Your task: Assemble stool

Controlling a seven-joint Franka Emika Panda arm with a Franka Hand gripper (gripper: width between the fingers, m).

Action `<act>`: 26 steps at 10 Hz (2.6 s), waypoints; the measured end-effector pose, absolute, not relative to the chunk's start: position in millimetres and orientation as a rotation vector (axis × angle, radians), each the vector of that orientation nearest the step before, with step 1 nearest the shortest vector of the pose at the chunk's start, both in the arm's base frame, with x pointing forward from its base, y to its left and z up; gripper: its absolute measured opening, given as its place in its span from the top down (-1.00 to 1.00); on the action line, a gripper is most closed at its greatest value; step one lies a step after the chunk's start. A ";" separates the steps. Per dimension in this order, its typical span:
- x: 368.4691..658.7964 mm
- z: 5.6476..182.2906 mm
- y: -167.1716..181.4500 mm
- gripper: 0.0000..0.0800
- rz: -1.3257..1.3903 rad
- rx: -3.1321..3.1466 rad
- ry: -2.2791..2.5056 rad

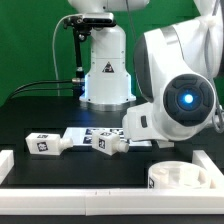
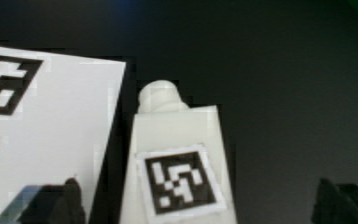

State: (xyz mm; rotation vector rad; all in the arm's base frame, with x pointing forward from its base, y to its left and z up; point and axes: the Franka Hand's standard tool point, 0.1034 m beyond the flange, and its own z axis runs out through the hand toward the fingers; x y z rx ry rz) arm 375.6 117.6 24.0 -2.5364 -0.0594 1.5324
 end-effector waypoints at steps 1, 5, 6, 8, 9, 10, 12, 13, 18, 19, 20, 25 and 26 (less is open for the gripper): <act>369.7 17.7 119.5 -0.62 1.543 -2.539 -0.052; 362.6 13.2 122.4 -0.37 1.545 -2.536 -0.073; 362.6 13.2 122.5 -0.03 1.545 -2.536 -0.074; 362.1 13.5 122.8 0.20 1.548 -2.534 -0.076; 363.3 14.4 122.6 0.20 1.542 -2.535 -0.081; 369.9 24.6 120.0 0.20 1.524 -2.535 -0.098; 390.5 58.8 110.2 0.20 1.471 -2.550 -0.119; 402.2 75.3 107.4 0.20 1.383 -2.593 -0.123; 420.9 76.6 102.8 0.19 0.921 -2.815 -0.080; 433.7 92.0 96.8 0.19 0.861 -2.825 -0.122; 466.6 117.1 90.0 0.19 0.737 -2.842 -0.175; 514.0 138.9 85.6 0.19 0.275 -2.941 -0.142; 521.5 136.6 85.5 0.19 0.143 -2.961 -0.129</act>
Offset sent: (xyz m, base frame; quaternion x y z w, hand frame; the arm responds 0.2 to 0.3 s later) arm 0.0000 0.0000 0.0000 0.0000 0.0000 0.0000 1.0000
